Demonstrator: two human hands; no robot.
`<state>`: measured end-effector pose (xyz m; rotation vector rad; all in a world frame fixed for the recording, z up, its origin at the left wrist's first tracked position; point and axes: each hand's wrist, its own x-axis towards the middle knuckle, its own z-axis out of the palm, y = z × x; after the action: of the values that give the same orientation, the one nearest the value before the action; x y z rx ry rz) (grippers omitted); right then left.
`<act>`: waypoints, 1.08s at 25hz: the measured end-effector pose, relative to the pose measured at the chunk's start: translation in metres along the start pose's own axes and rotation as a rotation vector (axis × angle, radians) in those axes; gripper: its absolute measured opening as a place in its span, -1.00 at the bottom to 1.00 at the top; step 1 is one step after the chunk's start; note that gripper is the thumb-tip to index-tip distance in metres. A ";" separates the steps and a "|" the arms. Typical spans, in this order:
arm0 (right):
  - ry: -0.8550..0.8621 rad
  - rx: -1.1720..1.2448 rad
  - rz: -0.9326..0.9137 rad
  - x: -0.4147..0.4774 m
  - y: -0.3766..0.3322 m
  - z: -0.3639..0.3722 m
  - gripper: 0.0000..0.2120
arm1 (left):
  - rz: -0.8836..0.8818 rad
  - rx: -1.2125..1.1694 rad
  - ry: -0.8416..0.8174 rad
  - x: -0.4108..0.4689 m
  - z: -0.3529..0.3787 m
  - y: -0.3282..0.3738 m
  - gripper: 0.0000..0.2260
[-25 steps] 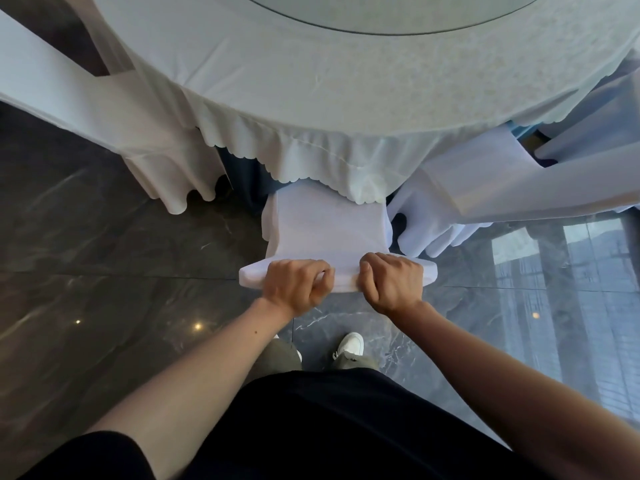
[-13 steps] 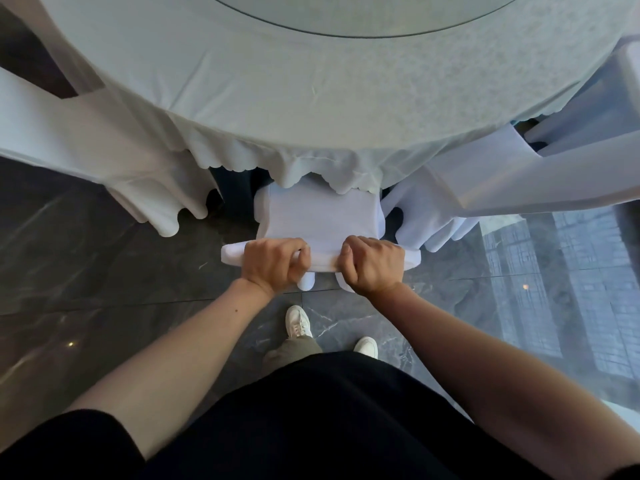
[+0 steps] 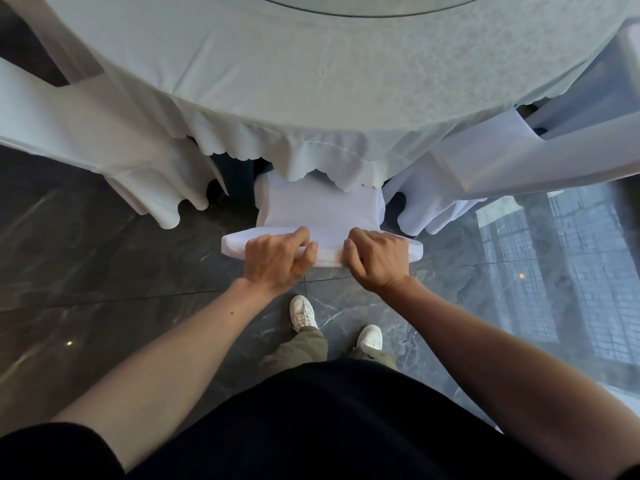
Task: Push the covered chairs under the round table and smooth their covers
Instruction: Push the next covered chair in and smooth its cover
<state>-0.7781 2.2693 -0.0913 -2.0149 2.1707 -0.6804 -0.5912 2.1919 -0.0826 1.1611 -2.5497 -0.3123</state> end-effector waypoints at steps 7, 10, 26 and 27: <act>-0.069 -0.003 -0.081 -0.042 -0.001 -0.003 -0.67 | -0.053 -0.010 -0.027 -0.046 0.001 0.024 -0.64; -0.085 0.000 -0.096 -0.050 0.003 -0.006 -0.65 | -0.081 -0.015 -0.025 -0.055 0.004 0.034 -0.65; -0.019 0.037 -0.067 -0.006 0.005 0.000 -0.64 | -0.103 -0.049 0.045 -0.018 0.009 0.007 -0.68; -0.021 0.028 -0.059 0.000 0.005 0.002 -0.64 | -0.105 -0.049 0.042 -0.013 0.008 0.003 -0.68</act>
<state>-0.7820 2.2689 -0.0948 -2.0695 2.0858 -0.6896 -0.5880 2.2039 -0.0918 1.2717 -2.4359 -0.3691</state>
